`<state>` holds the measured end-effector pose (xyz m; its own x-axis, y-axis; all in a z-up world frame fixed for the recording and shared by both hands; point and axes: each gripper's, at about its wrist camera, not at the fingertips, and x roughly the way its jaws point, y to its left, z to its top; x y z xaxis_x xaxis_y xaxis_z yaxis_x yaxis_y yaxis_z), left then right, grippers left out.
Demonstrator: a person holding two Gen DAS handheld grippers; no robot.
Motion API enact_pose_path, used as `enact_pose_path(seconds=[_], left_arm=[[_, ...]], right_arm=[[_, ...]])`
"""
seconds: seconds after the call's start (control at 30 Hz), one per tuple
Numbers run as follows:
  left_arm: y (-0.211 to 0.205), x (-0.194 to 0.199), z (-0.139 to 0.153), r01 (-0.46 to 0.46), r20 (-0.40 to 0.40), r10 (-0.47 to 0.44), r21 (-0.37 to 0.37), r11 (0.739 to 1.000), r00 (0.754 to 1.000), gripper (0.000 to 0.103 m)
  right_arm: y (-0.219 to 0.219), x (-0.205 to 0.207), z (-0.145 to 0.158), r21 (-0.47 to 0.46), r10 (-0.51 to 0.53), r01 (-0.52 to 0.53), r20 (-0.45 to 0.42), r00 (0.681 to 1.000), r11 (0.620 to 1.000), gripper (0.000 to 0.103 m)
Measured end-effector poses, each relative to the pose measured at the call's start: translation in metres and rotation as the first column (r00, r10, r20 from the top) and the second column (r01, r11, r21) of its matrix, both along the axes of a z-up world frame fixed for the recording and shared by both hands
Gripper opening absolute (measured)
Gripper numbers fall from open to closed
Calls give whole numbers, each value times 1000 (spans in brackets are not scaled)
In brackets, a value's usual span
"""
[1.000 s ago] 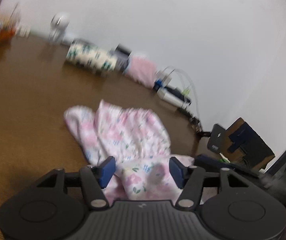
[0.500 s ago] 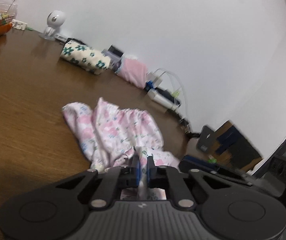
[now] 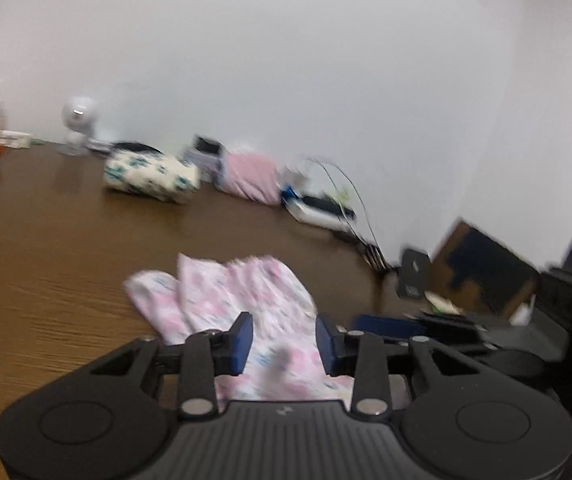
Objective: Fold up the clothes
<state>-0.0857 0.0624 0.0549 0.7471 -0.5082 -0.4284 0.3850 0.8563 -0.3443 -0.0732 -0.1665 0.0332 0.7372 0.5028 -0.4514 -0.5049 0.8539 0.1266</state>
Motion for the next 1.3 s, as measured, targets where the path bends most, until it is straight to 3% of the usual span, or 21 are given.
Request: enact_pose_path(seconds=[0.07, 0.17, 0.27, 0.33, 0.37, 0.4, 0.47, 0.53, 0.67, 0.77, 0.93, 1.03, 1.1, 1.2, 1.3], left_arm=[[-13, 11, -11, 13, -53, -11, 51, 999, 999, 13], [-18, 29, -34, 10, -143, 3, 93, 996, 990, 9], [-9, 30, -33, 28, -147, -18, 63, 998, 989, 11], [2, 24, -24, 24, -111, -20, 38, 999, 994, 19], [8, 22, -19, 37, -91, -35, 25, 999, 995, 31], [14, 20, -13, 51, -71, -50, 14, 999, 996, 41], [18, 18, -3, 96, -33, -95, 43, 994, 995, 47], [15, 22, 3, 139, -24, -138, 82, 987, 990, 47], [0, 35, 0, 235, -51, -231, 109, 966, 972, 45], [-13, 42, -13, 336, -87, -327, 133, 932, 941, 44], [-10, 57, -29, 383, -131, -365, 151, 911, 922, 45], [-5, 66, -34, 428, -146, -409, 130, 895, 901, 45], [1, 69, -37, 454, -147, -438, 102, 885, 887, 45], [10, 74, -40, 484, -153, -474, 33, 874, 867, 48], [20, 67, -40, 510, -148, -509, -32, 860, 848, 53]], right_arm=[[8, 14, -13, -33, 7, -9, -58, 998, 999, 38], [14, 29, -24, -58, 5, -12, -115, 993, 998, 36], [6, 25, -11, -70, 3, -9, -92, 996, 998, 37], [-5, 11, 3, -73, 72, -73, -27, 997, 995, 49], [-9, 3, 7, -85, 135, -134, 6, 991, 987, 67], [-12, -6, 11, -104, 212, -207, 38, 977, 973, 81], [-10, -21, 12, -187, 364, -346, 72, 928, 919, 84], [0, -26, 9, -284, 448, -413, 70, 891, 865, 84], [19, -16, -4, -384, 521, -472, 29, 853, 794, 85], [28, -4, -14, -388, 566, -528, -18, 824, 756, 89], [34, 2, -26, -398, 624, -601, -87, 777, 693, 101], [28, 15, -28, -345, 604, -602, -117, 789, 720, 97], [21, 30, -29, -272, 570, -587, -146, 808, 763, 78], [11, 37, -27, -194, 537, -563, -170, 826, 803, 65], [5, 38, -27, -120, 542, -571, -204, 815, 812, 64]])
